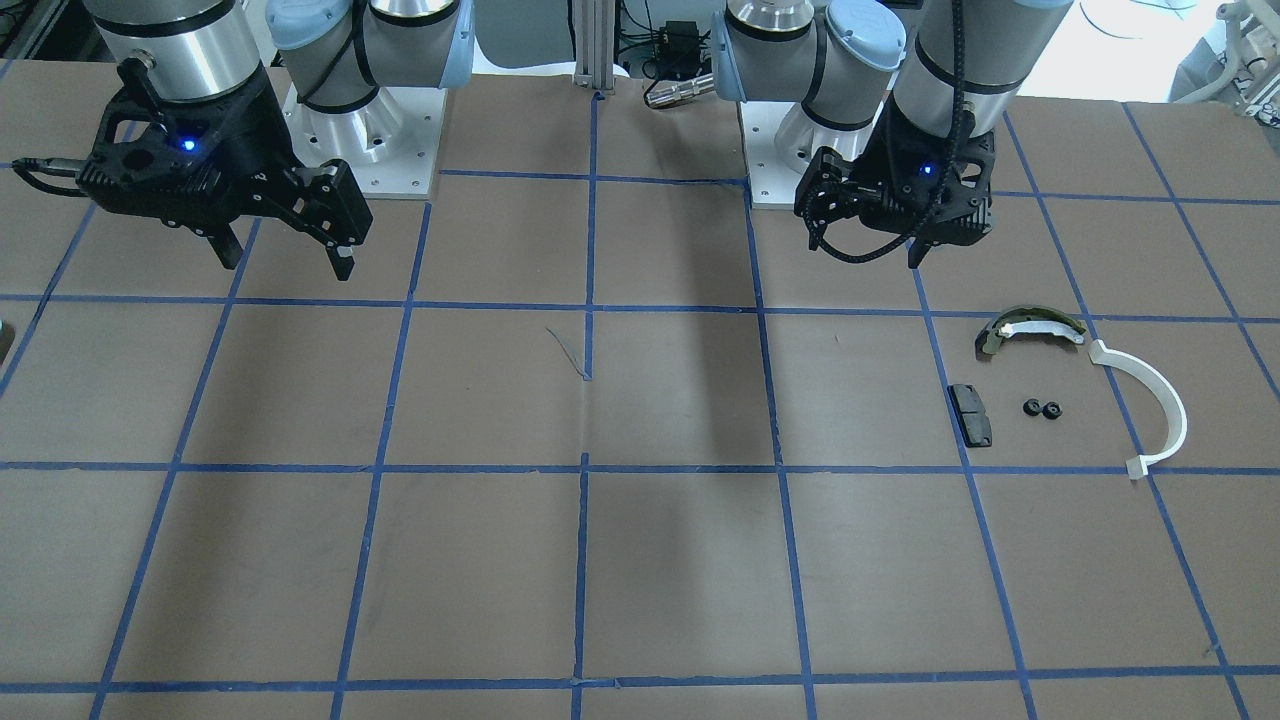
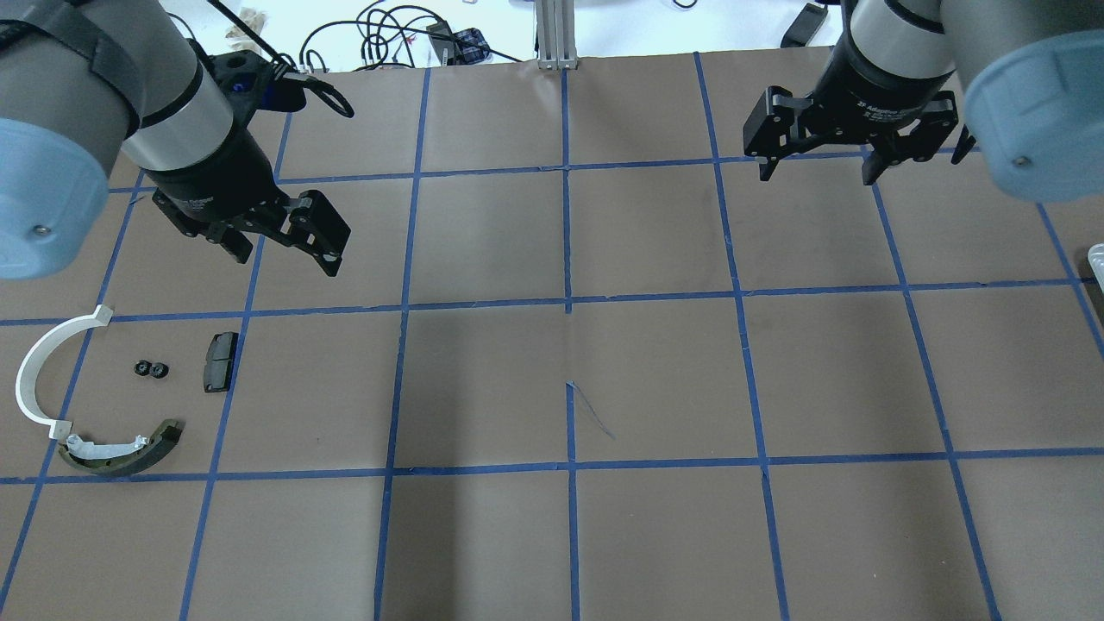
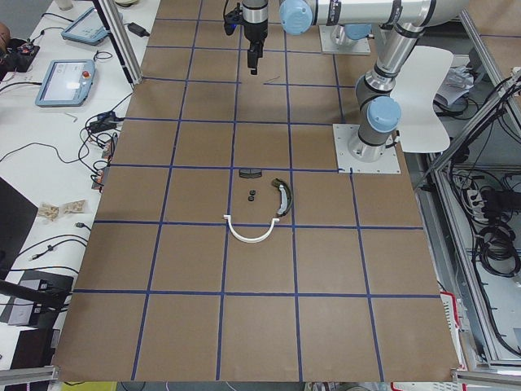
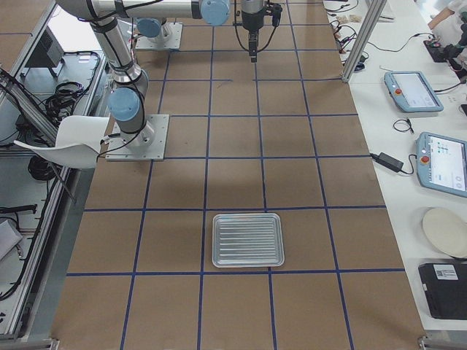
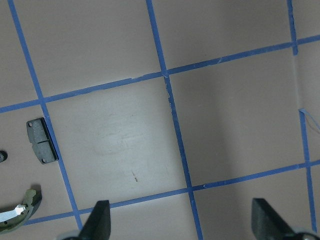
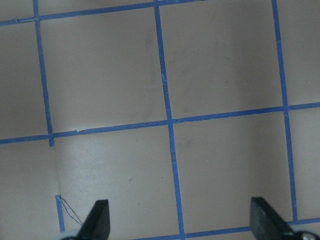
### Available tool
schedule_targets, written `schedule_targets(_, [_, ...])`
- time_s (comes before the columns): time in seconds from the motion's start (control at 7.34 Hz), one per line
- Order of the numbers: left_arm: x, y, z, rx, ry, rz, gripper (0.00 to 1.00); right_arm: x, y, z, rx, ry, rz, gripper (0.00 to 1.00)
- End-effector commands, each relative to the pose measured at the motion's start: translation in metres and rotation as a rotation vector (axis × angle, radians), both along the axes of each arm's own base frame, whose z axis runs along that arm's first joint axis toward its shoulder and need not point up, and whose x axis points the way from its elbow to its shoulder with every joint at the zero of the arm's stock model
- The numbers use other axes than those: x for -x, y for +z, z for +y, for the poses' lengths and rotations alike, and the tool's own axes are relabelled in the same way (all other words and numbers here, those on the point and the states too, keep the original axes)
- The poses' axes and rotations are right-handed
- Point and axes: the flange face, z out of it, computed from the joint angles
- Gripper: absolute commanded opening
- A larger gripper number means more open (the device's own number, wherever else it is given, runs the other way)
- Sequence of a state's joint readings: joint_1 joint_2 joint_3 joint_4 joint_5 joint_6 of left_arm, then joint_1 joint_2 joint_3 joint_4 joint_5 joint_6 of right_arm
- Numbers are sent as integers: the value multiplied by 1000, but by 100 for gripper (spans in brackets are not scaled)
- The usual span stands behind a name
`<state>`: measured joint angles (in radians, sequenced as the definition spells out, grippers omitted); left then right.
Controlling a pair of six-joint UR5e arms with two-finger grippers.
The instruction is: Place bearing gear from tray to pile
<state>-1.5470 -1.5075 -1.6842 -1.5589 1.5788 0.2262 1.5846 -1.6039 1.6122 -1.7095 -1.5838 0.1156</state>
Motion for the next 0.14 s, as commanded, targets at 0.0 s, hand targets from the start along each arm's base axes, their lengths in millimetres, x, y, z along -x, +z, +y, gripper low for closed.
schedule_targets(0.0, [0, -1, 2, -3, 0, -4, 100, -3, 6, -6, 3, 12, 6, 100])
